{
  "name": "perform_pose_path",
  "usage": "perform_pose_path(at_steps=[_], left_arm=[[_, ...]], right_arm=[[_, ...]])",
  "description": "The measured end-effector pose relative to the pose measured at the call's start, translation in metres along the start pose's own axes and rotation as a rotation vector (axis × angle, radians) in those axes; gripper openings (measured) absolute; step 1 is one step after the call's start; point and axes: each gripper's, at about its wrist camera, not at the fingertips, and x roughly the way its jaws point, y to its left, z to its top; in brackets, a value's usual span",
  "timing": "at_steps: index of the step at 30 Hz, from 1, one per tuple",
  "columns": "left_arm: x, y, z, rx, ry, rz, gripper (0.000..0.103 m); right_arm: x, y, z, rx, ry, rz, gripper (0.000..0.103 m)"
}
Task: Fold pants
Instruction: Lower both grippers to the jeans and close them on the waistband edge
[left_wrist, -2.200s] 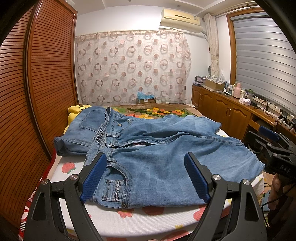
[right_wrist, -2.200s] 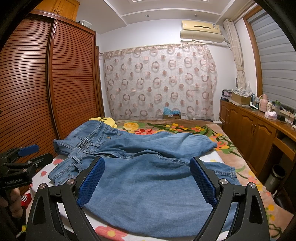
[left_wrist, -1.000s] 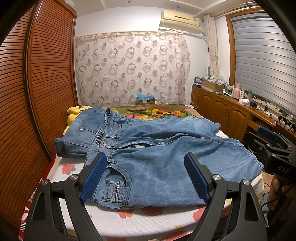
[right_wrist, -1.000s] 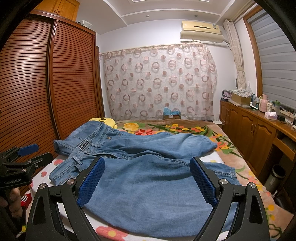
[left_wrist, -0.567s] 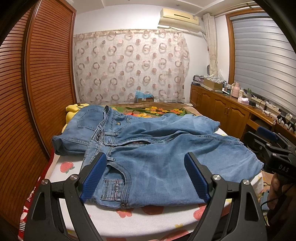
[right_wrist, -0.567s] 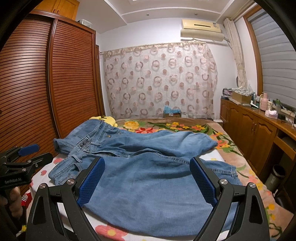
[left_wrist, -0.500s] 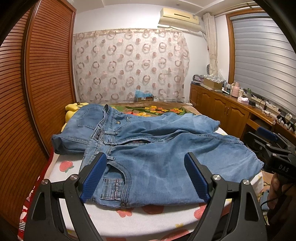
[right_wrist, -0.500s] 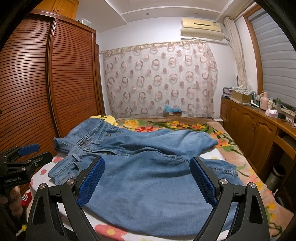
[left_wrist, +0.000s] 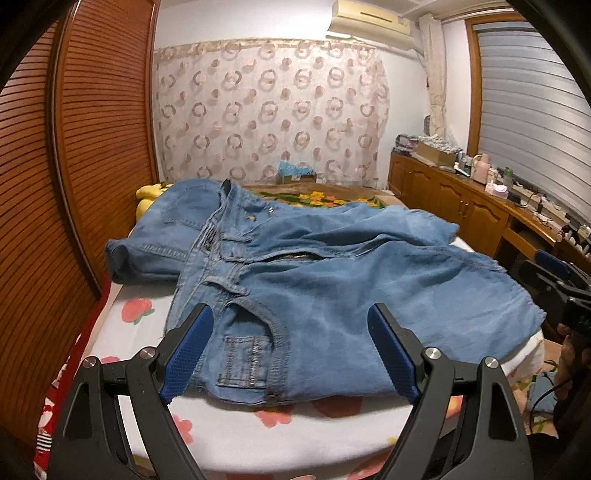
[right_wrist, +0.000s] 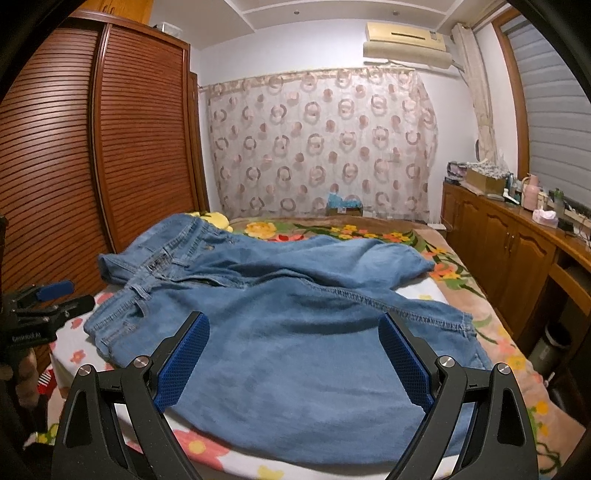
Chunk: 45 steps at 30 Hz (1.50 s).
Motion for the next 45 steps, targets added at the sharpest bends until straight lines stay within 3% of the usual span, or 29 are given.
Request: perform_pose_path(at_steps=[16, 30, 36, 40, 45], left_arm=[[0.036, 0.046, -0.026, -0.012, 0.098, 0.046, 0.086], [0.05, 0.105, -0.044, -0.087, 0.175, 0.095, 0.086], [0.054, 0.116, -0.048, -0.105, 0.187, 0.097, 0.079], [0.058, 0.116, -0.053, -0.12, 0.204, 0.043, 0.068], [0.06, 0.118, -0.059, -0.125, 0.209, 0.04, 0.067]], right_arm=[[-0.001, -0.011, -0.003, -0.004, 0.097, -0.044, 0.086], [-0.016, -0.011, 0.006, 0.01, 0.179, -0.16, 0.086], [-0.016, -0.007, 0.01, 0.038, 0.206, -0.186, 0.086], [-0.02, -0.001, 0.013, 0.042, 0.225, -0.199, 0.086], [-0.023, -0.004, 0.018, 0.039, 0.24, -0.234, 0.086]])
